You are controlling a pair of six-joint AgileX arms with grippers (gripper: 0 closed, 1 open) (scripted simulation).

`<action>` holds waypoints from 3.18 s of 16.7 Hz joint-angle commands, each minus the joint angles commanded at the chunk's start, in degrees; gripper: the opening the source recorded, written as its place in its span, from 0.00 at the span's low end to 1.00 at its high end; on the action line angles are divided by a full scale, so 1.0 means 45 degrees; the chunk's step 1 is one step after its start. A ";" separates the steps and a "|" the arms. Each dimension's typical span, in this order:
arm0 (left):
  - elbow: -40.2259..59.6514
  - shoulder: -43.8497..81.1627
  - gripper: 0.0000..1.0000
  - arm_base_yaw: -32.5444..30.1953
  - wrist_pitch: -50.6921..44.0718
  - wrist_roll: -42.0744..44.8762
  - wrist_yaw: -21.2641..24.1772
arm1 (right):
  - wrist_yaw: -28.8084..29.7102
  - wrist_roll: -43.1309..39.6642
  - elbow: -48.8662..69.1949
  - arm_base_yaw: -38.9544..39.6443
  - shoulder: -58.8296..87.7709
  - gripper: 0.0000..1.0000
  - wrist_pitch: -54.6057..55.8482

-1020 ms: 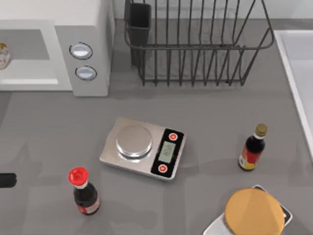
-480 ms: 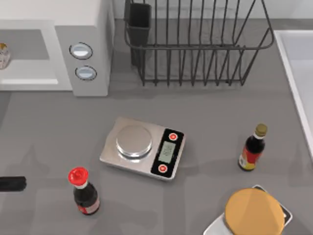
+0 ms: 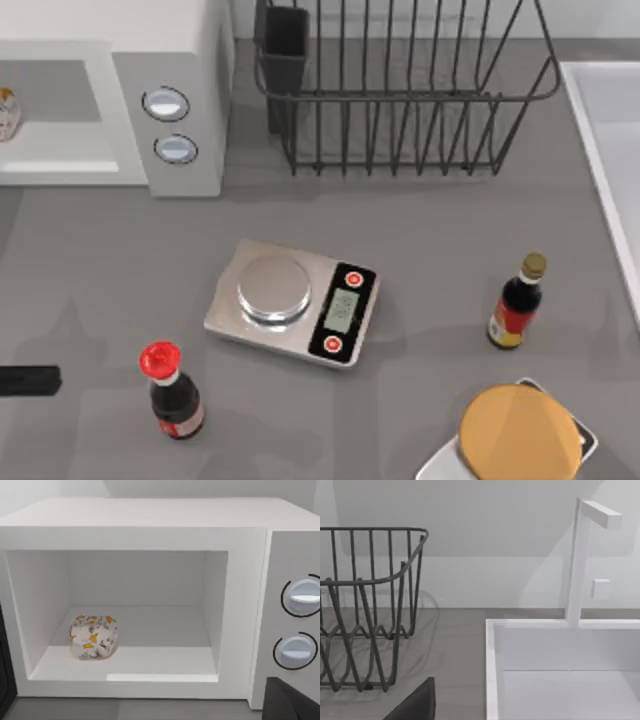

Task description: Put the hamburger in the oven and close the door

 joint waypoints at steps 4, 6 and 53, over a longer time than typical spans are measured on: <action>-0.0057 0.0044 0.00 -0.0381 0.0029 -0.0020 -0.0473 | 0.0000 0.0000 0.0000 0.0000 0.0000 1.00 0.0000; -0.0092 0.0037 0.00 -0.1186 0.0011 -0.0020 -0.1282 | 0.0000 0.0000 0.0000 0.0000 0.0000 1.00 0.0000; 1.2486 1.8416 0.00 1.1103 -0.4477 0.9447 0.6030 | 0.0000 0.0000 0.0000 0.0000 0.0000 1.00 0.0000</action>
